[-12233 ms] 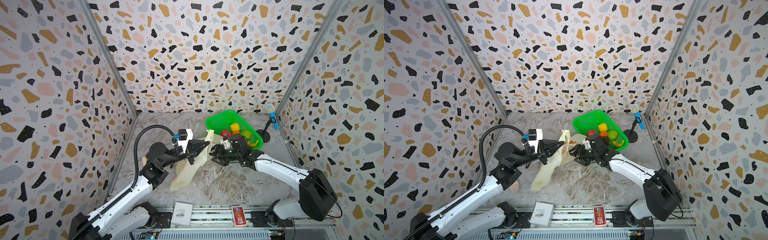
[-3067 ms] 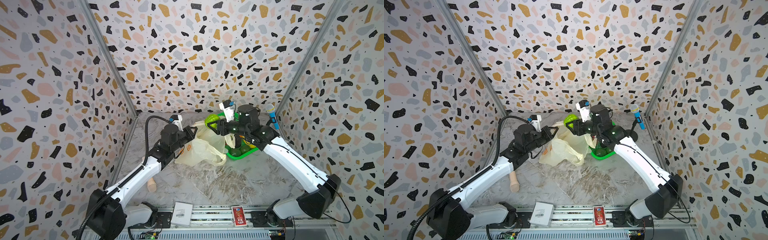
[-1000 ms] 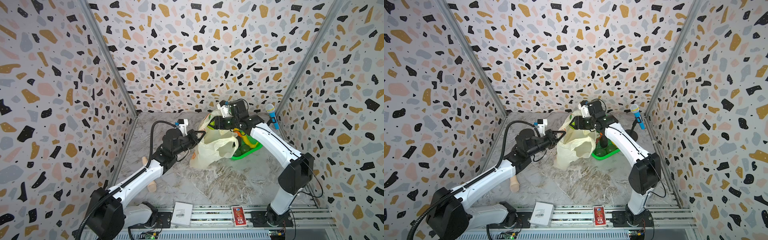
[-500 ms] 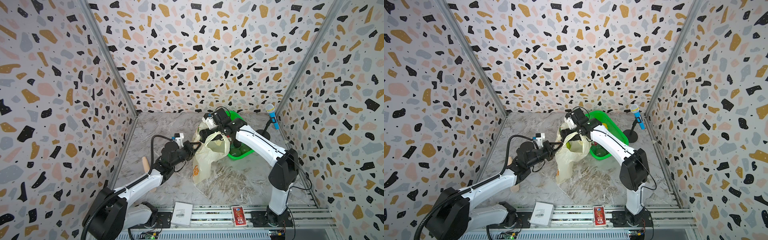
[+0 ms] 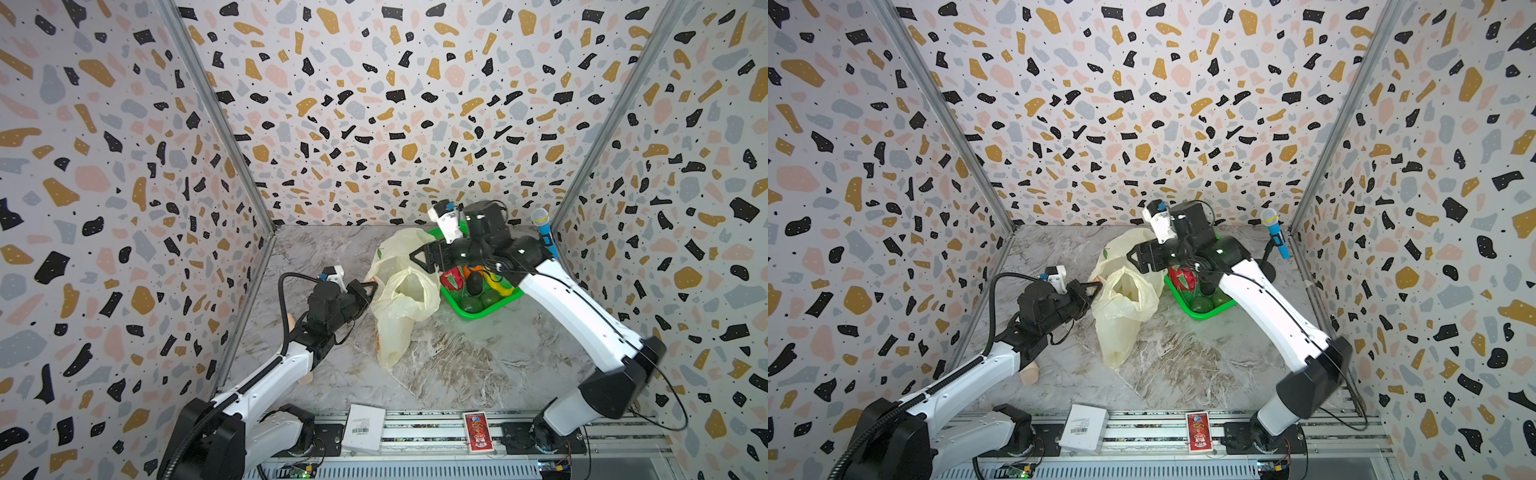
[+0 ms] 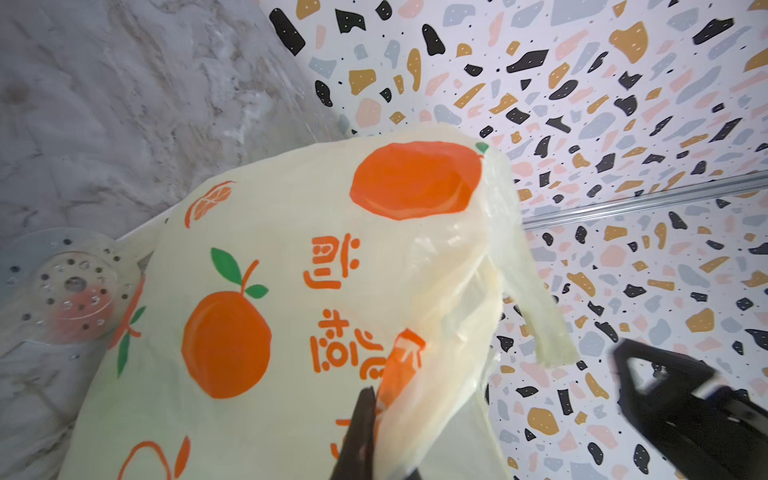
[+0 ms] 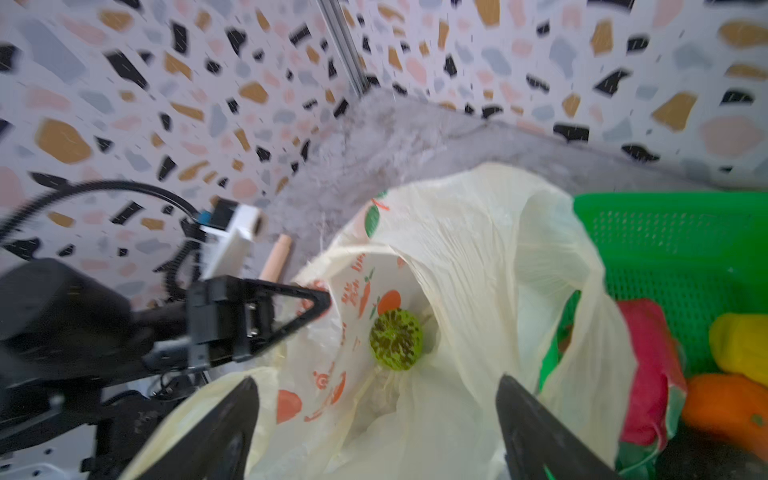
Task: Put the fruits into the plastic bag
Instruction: 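Move the right gripper back to the basket and grasp the dark avocado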
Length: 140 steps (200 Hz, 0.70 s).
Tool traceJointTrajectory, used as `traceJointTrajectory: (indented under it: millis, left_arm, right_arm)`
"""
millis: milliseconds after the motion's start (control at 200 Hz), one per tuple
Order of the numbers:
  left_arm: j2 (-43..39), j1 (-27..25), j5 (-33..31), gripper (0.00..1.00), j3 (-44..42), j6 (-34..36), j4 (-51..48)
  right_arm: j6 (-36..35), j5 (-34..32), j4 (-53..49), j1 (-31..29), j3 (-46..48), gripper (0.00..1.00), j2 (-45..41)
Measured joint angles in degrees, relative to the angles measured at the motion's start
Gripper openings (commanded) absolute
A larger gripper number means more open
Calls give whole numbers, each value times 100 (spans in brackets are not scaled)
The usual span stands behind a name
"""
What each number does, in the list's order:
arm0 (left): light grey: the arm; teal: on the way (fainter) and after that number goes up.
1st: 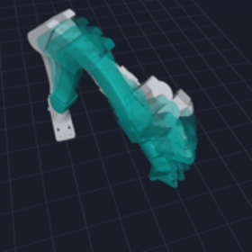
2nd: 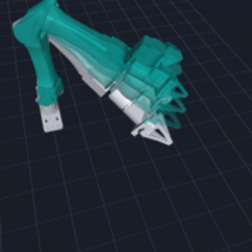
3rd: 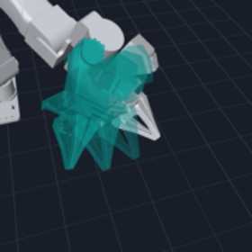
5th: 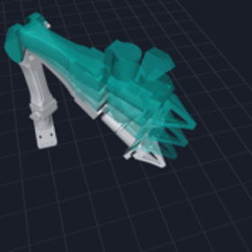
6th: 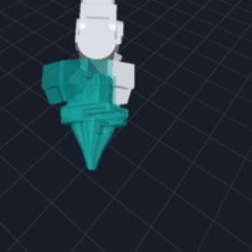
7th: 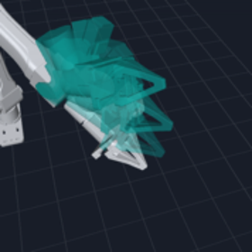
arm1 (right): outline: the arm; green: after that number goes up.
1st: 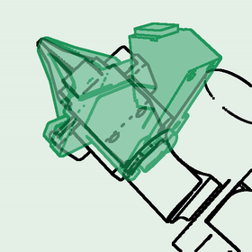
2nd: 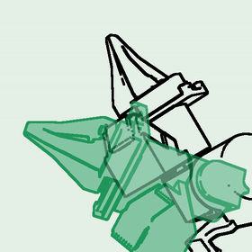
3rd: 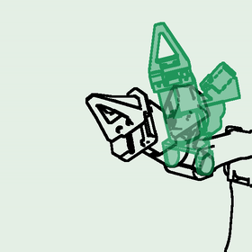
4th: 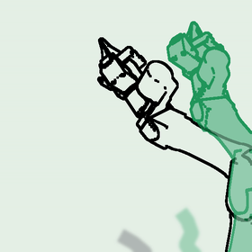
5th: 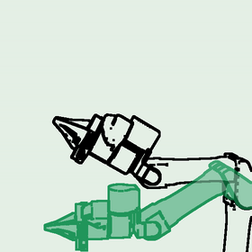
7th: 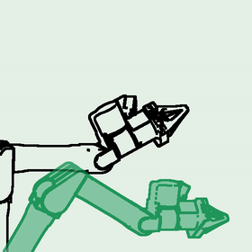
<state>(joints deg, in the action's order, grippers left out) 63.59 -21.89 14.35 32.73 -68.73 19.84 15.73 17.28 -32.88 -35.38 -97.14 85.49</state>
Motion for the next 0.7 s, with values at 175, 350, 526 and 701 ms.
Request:
traceJointTrajectory:
  millis: [175,350,526,701]
  left_arm:
    - [50,0,2,0,0,221,-190]
    - [129,0,17,0,81,413,-323]
    - [142,0,39,0,400,662,-494]
    - [142,0,76,0,573,820,-544]
  right_arm:
    - [780,-214,1086,1309,1270,90,-1375]
    - [1233,-750,1185,1886,2199,90,-1156]
    - [1244,-1139,999,1963,2505,89,203]
    - [1185,-1421,918,1969,2437,85,1099]
